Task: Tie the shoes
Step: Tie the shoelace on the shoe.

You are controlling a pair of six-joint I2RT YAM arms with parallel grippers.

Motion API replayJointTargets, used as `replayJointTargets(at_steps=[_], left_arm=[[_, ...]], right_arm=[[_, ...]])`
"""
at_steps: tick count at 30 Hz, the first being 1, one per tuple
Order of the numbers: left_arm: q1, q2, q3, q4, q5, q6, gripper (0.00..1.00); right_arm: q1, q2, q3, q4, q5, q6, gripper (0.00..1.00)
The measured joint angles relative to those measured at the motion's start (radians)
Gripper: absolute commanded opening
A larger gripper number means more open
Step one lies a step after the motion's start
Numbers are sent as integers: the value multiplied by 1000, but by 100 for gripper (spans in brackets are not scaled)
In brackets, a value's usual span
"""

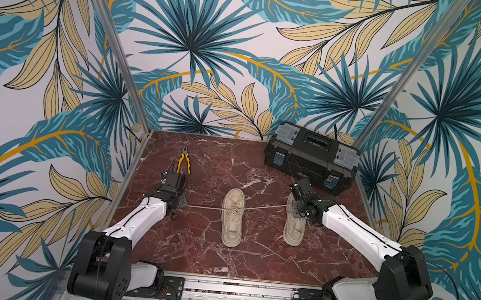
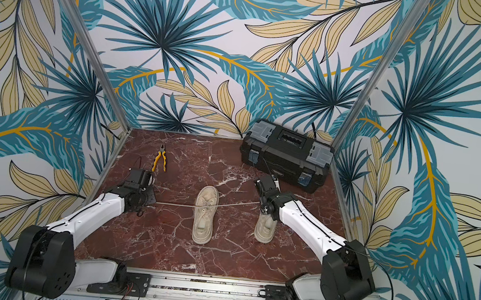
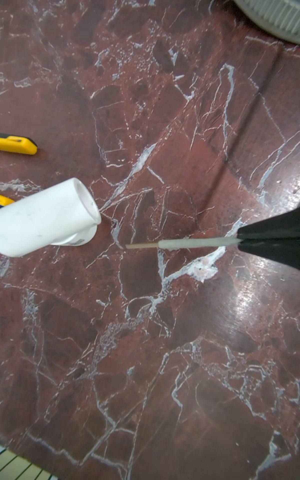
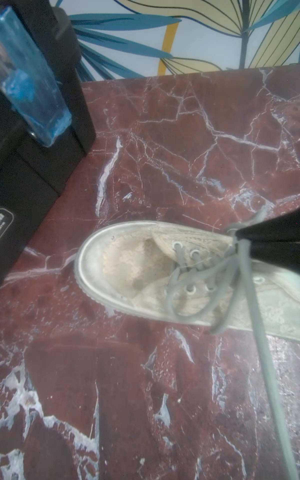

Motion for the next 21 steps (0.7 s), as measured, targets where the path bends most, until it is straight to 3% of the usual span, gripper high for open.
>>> replayJointTargets(at_steps=[7,18,21], left_arm=[[27,46,0,53,71,18,0],[-61,-154,60,72,218,13,0],[-78,-215,98,71,259,-3,0]], right_arm=[[-11,7,2,-18,-51,-19,0],[127,-174,56,14,-470,-115,0],[196,-174,41,18,-525,-97,7]])
